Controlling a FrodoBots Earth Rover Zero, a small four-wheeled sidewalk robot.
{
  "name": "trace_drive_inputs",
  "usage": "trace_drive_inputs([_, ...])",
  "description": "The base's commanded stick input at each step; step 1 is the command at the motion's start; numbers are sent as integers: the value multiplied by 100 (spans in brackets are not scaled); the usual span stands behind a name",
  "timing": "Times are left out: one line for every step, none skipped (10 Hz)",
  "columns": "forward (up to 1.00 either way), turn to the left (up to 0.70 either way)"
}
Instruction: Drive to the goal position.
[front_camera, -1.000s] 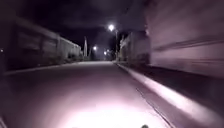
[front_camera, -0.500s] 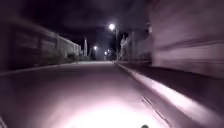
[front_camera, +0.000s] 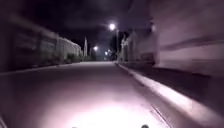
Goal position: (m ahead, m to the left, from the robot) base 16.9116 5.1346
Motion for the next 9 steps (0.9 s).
trace_drive_inputs([70,0])
trace_drive_inputs([70,0])
trace_drive_inputs([70,0])
trace_drive_inputs([70,0])
trace_drive_inputs([70,0])
trace_drive_inputs([70,0])
trace_drive_inputs([70,0])
trace_drive_inputs([70,0])
trace_drive_inputs([70,0])
